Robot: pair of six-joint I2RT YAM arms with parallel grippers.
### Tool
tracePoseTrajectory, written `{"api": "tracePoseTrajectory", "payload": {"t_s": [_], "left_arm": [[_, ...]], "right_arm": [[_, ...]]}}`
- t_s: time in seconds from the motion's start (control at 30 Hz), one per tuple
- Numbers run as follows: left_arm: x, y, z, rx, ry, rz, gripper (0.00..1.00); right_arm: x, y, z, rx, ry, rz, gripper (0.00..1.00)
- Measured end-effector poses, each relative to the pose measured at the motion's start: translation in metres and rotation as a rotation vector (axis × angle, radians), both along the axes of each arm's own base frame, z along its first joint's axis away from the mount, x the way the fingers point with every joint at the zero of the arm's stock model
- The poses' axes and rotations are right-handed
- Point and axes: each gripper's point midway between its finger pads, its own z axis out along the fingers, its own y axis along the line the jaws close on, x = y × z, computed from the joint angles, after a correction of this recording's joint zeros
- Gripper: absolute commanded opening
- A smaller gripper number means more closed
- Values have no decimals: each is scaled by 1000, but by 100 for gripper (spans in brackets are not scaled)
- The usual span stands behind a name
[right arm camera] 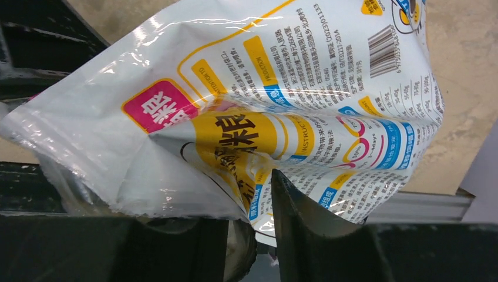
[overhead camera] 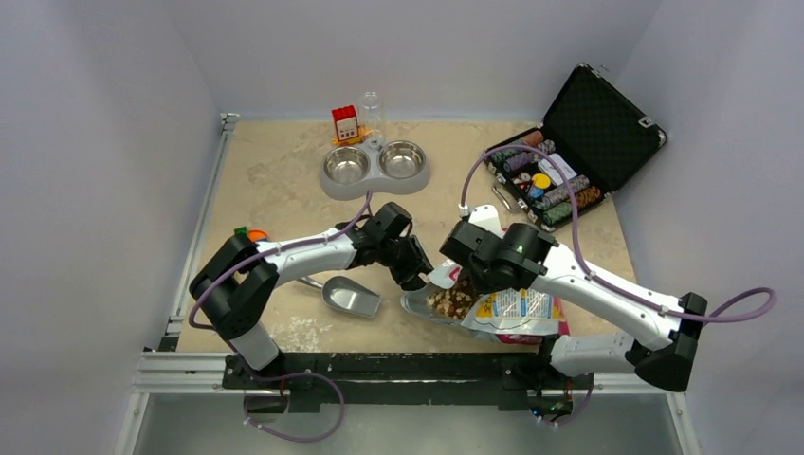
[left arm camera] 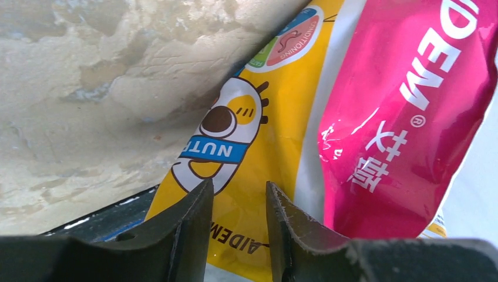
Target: Serve the pet food
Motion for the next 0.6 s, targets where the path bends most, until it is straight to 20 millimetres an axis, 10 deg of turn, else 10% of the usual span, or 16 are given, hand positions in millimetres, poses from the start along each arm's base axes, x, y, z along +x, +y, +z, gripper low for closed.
{"api": "tracePoseTrajectory", "payload": {"t_s": [0.1,0.2,0.4,0.6], "left_arm": [[1,-4,5,-21,9,19,42],[3,-6,15,-49,0,32,42],[-2,-3,31,-110,-21,47,46],[-23,37,-11,-41,95,171,48]], "right_arm": [[-2,-8,-5,-56,19,-21,31],[-2,-11,-6,-74,18,-25,1],[5,-11,1,-118,-16,14,0],[12,8,27,-12,-131,289,0]]}}
